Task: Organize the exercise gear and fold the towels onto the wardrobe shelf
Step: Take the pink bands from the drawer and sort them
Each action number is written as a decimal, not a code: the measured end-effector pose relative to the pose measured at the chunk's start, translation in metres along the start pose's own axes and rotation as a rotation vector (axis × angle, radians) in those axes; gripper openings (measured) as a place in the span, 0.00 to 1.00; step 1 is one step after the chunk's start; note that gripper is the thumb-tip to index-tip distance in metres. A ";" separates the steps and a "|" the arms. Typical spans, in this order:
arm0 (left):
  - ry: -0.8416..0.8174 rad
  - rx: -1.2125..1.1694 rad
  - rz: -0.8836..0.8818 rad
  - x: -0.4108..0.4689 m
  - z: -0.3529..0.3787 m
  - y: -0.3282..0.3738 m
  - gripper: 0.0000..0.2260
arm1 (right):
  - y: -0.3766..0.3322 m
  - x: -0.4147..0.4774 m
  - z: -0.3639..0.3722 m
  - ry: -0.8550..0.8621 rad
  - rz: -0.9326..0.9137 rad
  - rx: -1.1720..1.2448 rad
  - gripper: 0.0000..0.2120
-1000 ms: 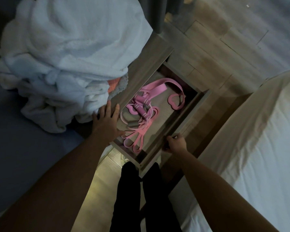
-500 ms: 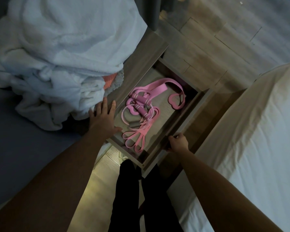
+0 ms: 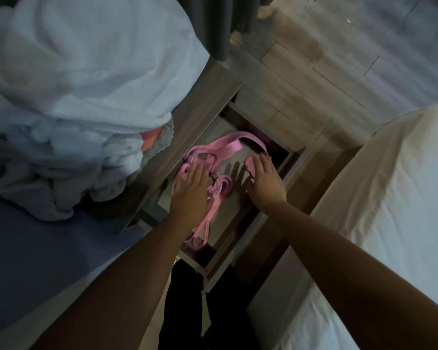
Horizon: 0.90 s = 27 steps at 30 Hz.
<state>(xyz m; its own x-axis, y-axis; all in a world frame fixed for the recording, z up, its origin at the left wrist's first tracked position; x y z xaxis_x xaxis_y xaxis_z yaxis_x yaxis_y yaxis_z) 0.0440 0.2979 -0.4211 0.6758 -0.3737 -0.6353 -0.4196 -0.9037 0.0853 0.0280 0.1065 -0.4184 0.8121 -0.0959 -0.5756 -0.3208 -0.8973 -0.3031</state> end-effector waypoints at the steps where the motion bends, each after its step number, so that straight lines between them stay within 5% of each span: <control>1: -0.002 -0.021 0.007 0.010 -0.006 0.004 0.36 | 0.000 0.011 -0.003 -0.015 -0.004 -0.019 0.32; 16: -0.093 -0.190 -0.007 0.142 -0.011 0.034 0.34 | 0.018 0.121 0.004 -0.131 0.000 0.018 0.32; 23: -0.030 -0.112 0.015 0.142 0.000 0.044 0.17 | 0.017 0.120 0.014 -0.240 -0.004 -0.169 0.24; 27: -0.007 -0.092 0.140 0.123 -0.004 0.047 0.12 | 0.014 0.101 0.001 -0.144 -0.107 -0.216 0.16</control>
<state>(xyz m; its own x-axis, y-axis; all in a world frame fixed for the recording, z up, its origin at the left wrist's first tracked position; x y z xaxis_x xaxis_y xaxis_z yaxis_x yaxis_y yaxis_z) 0.1103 0.2085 -0.4920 0.6103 -0.4964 -0.6173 -0.4522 -0.8582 0.2430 0.1046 0.0845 -0.4818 0.7533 0.0527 -0.6556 -0.1131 -0.9716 -0.2081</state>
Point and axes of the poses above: each hand's wrist, its own x-axis towards the middle knuckle, its own z-axis out of the palm, y = z × x, the point moved 5 cm from there along x, towards the middle knuckle, and after that the axes turned 11 degrees about -y, right-handed, at the moved point
